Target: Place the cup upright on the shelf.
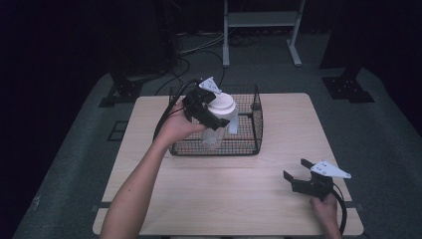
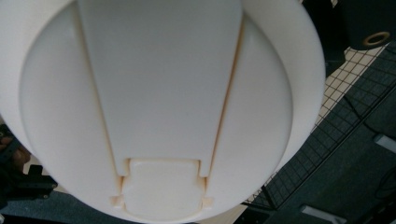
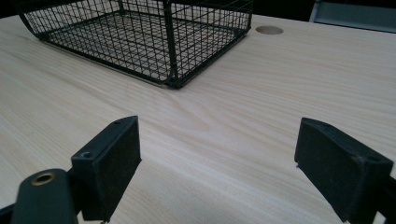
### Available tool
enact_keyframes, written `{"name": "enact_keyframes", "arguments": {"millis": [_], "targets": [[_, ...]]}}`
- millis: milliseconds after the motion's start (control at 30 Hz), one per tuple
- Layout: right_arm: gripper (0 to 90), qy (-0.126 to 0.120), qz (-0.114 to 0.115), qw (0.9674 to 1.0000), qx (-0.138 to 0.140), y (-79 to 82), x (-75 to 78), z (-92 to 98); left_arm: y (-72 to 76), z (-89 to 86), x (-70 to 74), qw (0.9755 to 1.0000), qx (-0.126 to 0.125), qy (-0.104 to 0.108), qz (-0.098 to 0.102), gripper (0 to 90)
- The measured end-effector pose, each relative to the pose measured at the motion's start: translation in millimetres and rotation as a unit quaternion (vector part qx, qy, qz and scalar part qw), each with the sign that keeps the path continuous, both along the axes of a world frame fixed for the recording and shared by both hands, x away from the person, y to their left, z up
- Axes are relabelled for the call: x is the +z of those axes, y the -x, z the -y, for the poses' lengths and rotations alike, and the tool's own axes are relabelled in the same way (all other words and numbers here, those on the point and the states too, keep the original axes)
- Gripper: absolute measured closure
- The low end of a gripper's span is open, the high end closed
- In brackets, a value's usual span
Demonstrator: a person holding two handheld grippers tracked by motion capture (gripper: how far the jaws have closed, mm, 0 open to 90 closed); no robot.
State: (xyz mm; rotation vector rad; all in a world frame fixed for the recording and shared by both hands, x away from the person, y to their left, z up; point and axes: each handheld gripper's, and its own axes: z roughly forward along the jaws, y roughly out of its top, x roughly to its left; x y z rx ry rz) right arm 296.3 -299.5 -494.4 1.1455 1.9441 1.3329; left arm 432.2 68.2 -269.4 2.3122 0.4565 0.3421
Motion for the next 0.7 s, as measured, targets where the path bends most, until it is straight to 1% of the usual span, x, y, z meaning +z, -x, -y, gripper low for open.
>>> {"name": "enact_keyframes", "arguments": {"millis": [100,133,300,367,467,500,600,633,667,700], "targets": [[13.5,0.003,0.001,1.0000,0.002,0.1,-0.1,-0.3,-7.7,2.4,-1.8,1.0000,0.003,-0.002,0.000,6.4],[13.5,0.001,-0.003,1.0000,0.004,0.2,-0.1,-0.4,-15.8,5.1,-3.6,1.0000,0.004,-0.007,-0.004,6.4],[13.5,0.000,-0.005,1.0000,0.004,0.7,0.0,0.0,-32.4,8.8,-4.4,0.9998,0.015,-0.004,-0.007,6.4],[13.5,-0.001,-0.005,1.0000,0.005,0.8,0.1,0.2,-39.1,8.5,-4.9,0.9997,0.022,-0.002,-0.012,6.4],[13.5,0.001,-0.005,1.0000,0.007,0.6,-0.1,0.1,-49.8,7.3,-6.2,0.9994,0.032,-0.004,-0.011,6.4],[13.5,0.002,-0.004,1.0000,0.008,0.5,-0.1,-0.1,-53.0,6.5,-7.4,0.9992,0.038,0.005,-0.013,6.4],[13.5,0.005,-0.006,0.9999,0.008,1.0,0.0,-0.4,-63.0,3.0,-11.1,0.9987,0.048,0.004,-0.018,6.4],[13.5,0.006,-0.006,0.9999,0.007,1.2,-0.1,-0.3,-63.0,3.0,-11.1,0.9987,0.048,0.004,-0.018,6.4],[13.5,0.006,-0.006,0.9999,0.007,1.2,-0.1,-0.3,-66.0,1.5,-12.5,0.9985,0.051,0.004,-0.020,6.4],[13.5,0.004,-0.006,0.9999,0.008,1.0,-0.1,-0.3,-71.3,-1.5,-14.9,0.9981,0.058,0.002,-0.023,6.4]]}}
